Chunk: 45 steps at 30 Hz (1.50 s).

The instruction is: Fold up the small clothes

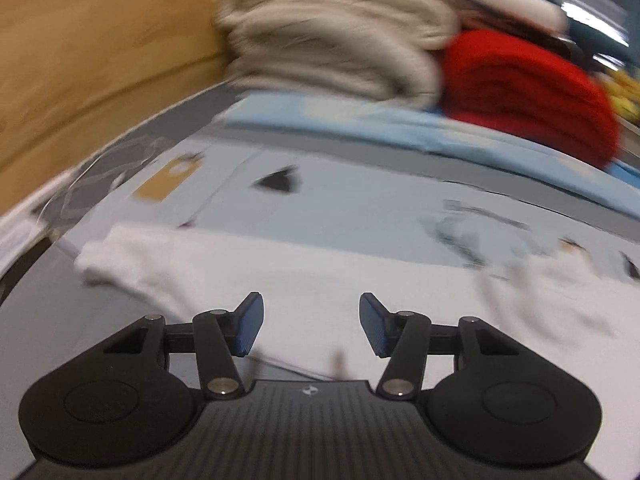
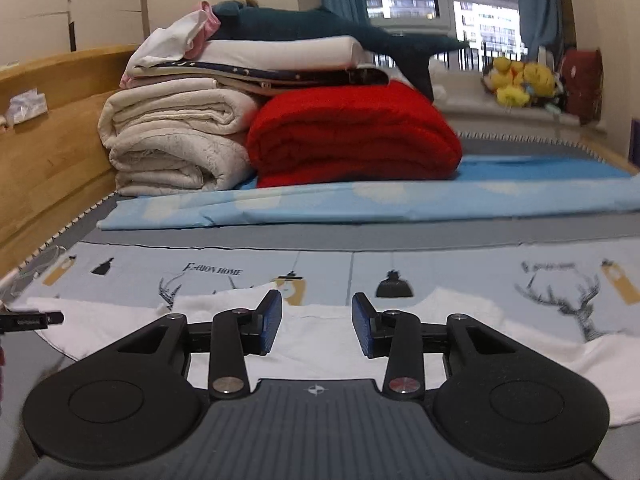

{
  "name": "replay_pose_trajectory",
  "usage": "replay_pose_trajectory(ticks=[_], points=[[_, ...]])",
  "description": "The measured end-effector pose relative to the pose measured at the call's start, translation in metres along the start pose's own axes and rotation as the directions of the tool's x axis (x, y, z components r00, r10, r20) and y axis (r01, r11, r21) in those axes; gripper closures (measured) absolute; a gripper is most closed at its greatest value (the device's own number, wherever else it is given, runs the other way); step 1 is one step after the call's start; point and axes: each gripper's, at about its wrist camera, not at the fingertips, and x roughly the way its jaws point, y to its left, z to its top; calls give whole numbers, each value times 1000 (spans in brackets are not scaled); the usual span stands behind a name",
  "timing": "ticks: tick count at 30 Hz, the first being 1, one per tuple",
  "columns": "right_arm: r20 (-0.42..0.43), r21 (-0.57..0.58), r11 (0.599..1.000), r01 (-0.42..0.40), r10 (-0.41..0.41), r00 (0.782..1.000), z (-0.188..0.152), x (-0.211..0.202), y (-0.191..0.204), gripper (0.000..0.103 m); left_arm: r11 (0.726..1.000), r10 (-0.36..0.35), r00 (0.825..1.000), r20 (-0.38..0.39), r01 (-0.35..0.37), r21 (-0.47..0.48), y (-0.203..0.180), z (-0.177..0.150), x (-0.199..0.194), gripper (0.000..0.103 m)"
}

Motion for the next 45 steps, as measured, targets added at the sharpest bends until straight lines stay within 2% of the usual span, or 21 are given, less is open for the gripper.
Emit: replay_pose_trajectory(ticks=[4, 6, 8, 11, 14, 15, 16, 17, 18, 19, 23, 25, 27, 30, 33, 36, 39, 41, 42, 43, 45], points=[[2, -31, 999, -5, 5, 1000, 6, 10, 0, 63, 973, 70, 997, -40, -77, -215, 64, 11, 34, 47], [-18, -29, 1000, -10, 9, 1000, 8, 16, -3, 63, 938, 99, 994, -52, -111, -328, 95, 15, 43, 47], [-58, -12, 1000, -11, 10, 998, 9, 23, -7, 63, 883, 152, 987, -60, -163, -441, 124, 13, 50, 44], [-99, -6, 1000, 6, -7, 995, 7, 31, -10, 68, 825, 136, 989, -55, -144, -546, 155, 9, 59, 44], [-131, -26, 1000, 7, -10, 991, 3, 39, -9, 80, 785, 93, 995, -30, -92, -613, 175, 8, 67, 44], [-139, -30, 1000, 8, -12, 990, 2, 40, -9, 83, 774, 90, 995, -31, -89, -626, 180, 9, 69, 47], [-147, -32, 999, 11, -16, 989, 1, 42, -9, 83, 762, 91, 995, -37, -93, -641, 185, 10, 71, 58], [-154, -30, 999, 14, -18, 988, 0, 43, -10, 83, 752, 83, 996, -43, -91, -653, 190, 10, 74, 77], [-163, -25, 1000, 15, -19, 986, 0, 44, -11, 83, 747, 69, 997, -46, -82, -660, 194, 10, 77, 87], [-173, -11, 1000, 15, -17, 985, 0, 45, -13, 83, 746, 65, 997, -51, -83, -661, 193, 8, 77, 100], [-200, 18, 1000, 6, -3, 980, -2, 43, -19, 84, 771, 87, 996, -8, -72, -632, 183, 17, 60, 100], [-213, 25, 1000, 10, -4, 977, -4, 39, -23, 92, 790, 82, 995, 51, -34, -612, 169, 30, 39, 100], [-232, 38, 999, 34, -25, 972, -5, 36, -28, 95, 825, 64, 992, 110, 9, -565, 143, 44, 14, 100], [-273, 95, 992, 88, -59, 960, -10, 31, -42, 99, 890, -16, 986, 166, 90, -447, 77, 57, -26, 100], [-324, 144, 980, 134, -81, 942, -19, 26, -53, 99, 905, -198, 954, 223, 265, -333, -4, 58, -68, 100], [-355, 220, 959, 177, -91, 930, -29, 18, -65, 98, 863, -399, 889, 223, 447, -236, -94, 46, -108, 100], [-347, 287, 938, 194, -87, 934, -34, 8, -74, 98, 770, -603, 784, 149, 621, -148, -177, 23, -137, 100], [-330, 321, 925, 201, -89, 940, -37, -1, -80, 98, 674, -735, 677, -40, 723, -152, -224, 1, -134, 95], [-325, 344, 917, 204, -88, 942, -39, -3, -84, 95, 653, -757, 644, -109, 741, -155, -236, -8, -133, 95], [-322, 375, 905, 203, -78, 944, -41, -5, -89, 92, 669, -743, 652, -149, 729, -147, -242, -13, -135, 95], [-324, 420, 884, 207, -68, 944, -45, -6, -99, 92, 732, -681, 720, -134, 665, -145, -233, -6, -140, 95]])
